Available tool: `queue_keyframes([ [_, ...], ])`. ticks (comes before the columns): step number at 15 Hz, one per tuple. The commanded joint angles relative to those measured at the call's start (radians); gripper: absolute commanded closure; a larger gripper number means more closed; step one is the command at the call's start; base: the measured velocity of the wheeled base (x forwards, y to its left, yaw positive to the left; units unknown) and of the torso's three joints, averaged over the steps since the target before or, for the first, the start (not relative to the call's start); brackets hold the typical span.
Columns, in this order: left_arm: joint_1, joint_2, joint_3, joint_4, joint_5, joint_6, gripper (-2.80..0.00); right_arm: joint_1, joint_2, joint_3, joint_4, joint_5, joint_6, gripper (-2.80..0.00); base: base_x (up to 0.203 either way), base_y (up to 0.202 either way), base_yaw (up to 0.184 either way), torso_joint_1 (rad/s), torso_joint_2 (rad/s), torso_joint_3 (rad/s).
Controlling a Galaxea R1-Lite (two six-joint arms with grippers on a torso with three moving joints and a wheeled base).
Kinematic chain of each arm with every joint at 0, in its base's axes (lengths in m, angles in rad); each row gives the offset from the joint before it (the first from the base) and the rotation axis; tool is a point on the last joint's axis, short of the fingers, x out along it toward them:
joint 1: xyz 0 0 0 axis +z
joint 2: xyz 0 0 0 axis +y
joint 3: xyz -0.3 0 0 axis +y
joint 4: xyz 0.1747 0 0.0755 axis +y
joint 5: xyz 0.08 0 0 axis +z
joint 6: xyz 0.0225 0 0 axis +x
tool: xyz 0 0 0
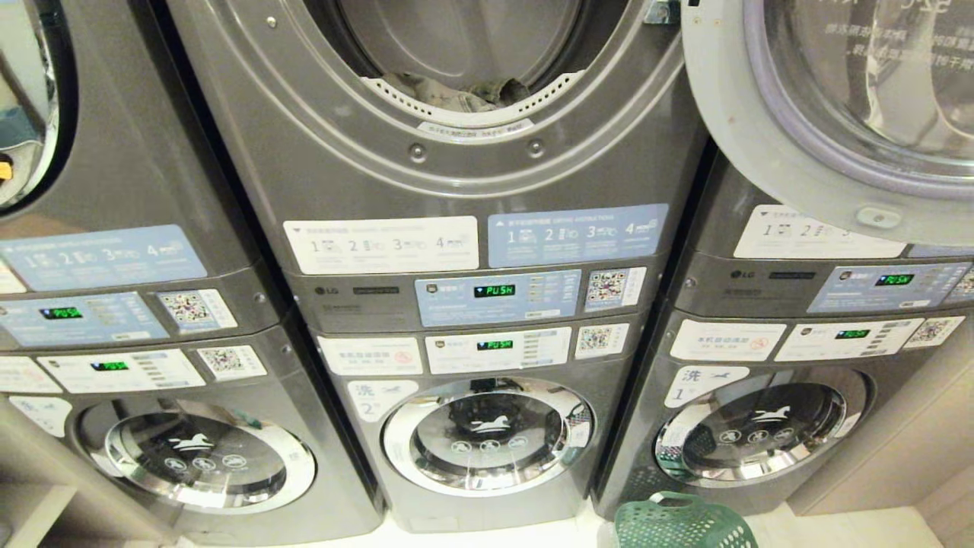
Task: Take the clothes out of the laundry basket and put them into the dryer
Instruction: Close the dryer
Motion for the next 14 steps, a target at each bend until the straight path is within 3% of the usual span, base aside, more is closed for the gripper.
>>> queue_keyframes([
  [1, 0.000, 0.001, 0.000, 0.000, 0.001, 0.000, 0.00, 0.000, 0.001, 0.001, -0.004, 0.004, -0.006, 0.00, -0.193, 0.000, 0.004, 0.002, 0.00, 0.002],
  [4, 0.000, 0.000, 0.001, 0.000, 0.000, 0.000, 0.00, 0.000, 0.015, -0.127, 0.004, 0.049, -0.007, 0.00, -0.163, 0.000, 0.001, -0.001, 0.00, 0.004],
  [6, 0.001, 0.000, 0.000, 0.000, 0.000, 0.000, 0.00, -0.001, 0.132, -0.266, 0.008, 0.050, -0.006, 0.00, 0.000, 0.000, 0.000, 0.000, 0.00, 0.000],
  [8, -0.001, 0.001, 0.000, 0.000, 0.001, 0.000, 0.00, -0.006, 0.361, -0.445, 0.008, -0.024, 0.022, 0.00, 0.000, 0.000, 0.000, 0.000, 0.00, 0.000],
  [11, 0.000, 0.000, 0.000, 0.000, 0.000, 0.000, 0.00, -0.011, 0.760, -0.735, -0.003, -0.173, 0.159, 0.00, 0.000, 0.000, 0.000, 0.000, 0.00, 0.000],
  [14, 0.000, 0.000, 0.000, 0.000, 0.000, 0.000, 0.00, -0.012, 1.050, -0.873, -0.123, -0.231, 0.263, 0.00, 0.000, 0.000, 0.000, 0.000, 0.00, 0.000],
])
